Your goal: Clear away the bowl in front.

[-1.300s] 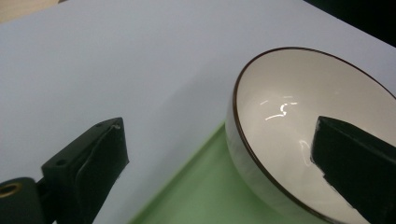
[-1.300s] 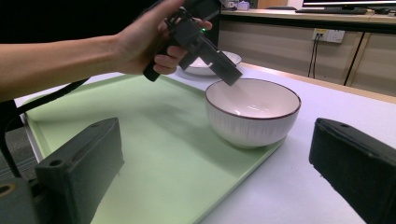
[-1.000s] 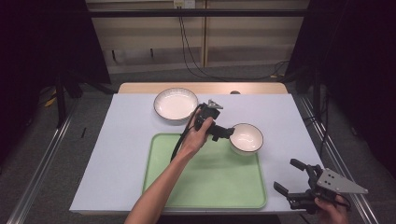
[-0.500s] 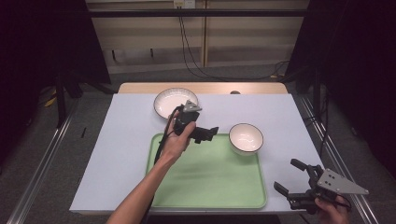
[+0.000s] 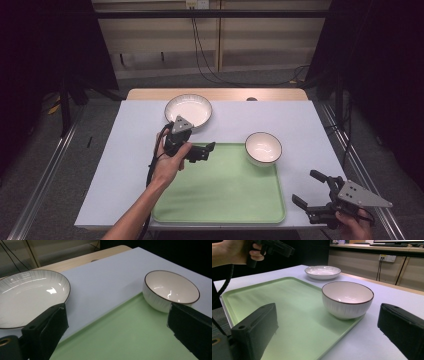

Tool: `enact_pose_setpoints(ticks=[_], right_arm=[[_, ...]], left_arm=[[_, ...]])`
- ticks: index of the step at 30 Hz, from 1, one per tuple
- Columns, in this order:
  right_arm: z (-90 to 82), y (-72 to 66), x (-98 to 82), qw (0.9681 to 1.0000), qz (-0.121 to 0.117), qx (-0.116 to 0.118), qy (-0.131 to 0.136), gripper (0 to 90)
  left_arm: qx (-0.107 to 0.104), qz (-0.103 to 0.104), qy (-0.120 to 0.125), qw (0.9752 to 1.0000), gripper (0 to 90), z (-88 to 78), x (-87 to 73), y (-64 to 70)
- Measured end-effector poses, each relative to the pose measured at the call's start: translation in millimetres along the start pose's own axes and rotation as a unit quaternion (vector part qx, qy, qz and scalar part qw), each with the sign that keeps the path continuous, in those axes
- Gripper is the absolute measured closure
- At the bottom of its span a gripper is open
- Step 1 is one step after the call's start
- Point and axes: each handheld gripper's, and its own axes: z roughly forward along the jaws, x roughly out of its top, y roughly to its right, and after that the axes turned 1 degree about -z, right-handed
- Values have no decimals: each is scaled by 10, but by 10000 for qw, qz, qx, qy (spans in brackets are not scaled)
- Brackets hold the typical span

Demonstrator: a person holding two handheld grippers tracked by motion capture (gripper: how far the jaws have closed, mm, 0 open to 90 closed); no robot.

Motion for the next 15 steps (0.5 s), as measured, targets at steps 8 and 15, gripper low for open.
enact_pose_setpoints(ticks=[8,15], right_arm=[[0,7,-3,10000,34,-7,8,26],[2,4,2,10000,30,-2,-9,26]], left_arm=[[260,-87,-8,9996,25,-264,-280,-54],[436,-443,-28,9981,21,-498,-528,-73]])
